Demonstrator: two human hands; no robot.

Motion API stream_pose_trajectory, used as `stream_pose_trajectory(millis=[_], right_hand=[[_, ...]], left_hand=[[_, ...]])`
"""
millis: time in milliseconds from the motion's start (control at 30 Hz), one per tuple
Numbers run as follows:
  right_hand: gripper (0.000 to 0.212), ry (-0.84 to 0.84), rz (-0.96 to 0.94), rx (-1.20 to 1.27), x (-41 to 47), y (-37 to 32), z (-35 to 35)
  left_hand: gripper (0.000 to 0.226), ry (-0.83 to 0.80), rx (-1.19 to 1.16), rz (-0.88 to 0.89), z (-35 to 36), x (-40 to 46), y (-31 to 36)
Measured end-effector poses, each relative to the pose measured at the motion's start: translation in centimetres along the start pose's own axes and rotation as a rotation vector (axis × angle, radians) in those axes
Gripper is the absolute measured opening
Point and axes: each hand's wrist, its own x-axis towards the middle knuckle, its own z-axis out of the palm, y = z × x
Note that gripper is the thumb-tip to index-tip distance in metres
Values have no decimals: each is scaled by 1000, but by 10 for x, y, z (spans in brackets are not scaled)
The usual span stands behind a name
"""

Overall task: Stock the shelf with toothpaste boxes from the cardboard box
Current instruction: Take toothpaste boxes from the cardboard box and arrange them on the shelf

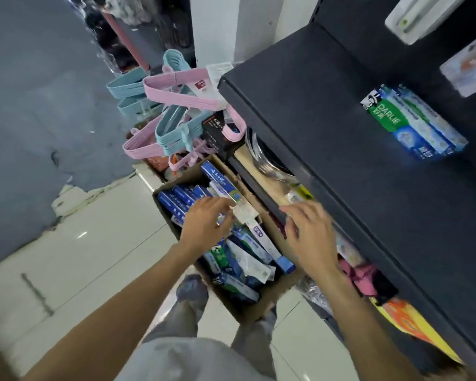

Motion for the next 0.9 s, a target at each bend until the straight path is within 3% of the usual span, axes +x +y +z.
stream_pose_trajectory(millis=[100,200,433,533,700,800,900], right_hand=[[22,-265,109,118,-10,-16,56],[28,-521,272,198,-16,-5,122],[51,-762,346,129,-24,31,246],[57,-731,256,-48,-23,36,285],[50,-518,52,-473,-24,46,330],[48,-414,19,-372,-26,52,331],[49,-243,152,-7,-30,50,299]], left_hand=[[29,-278,121,-197,10,-23,-60],[35,-529,224,-288,26,-36,-101],[53,-713,277,-168,100,-36,-147],[61,-787,335,-112,138,-31,-156],[72,-938,469,-49,195,-39,-155],[68,-906,428,-96,202,-37,-153],[57,-829,132,-98,183,-32,-148]])
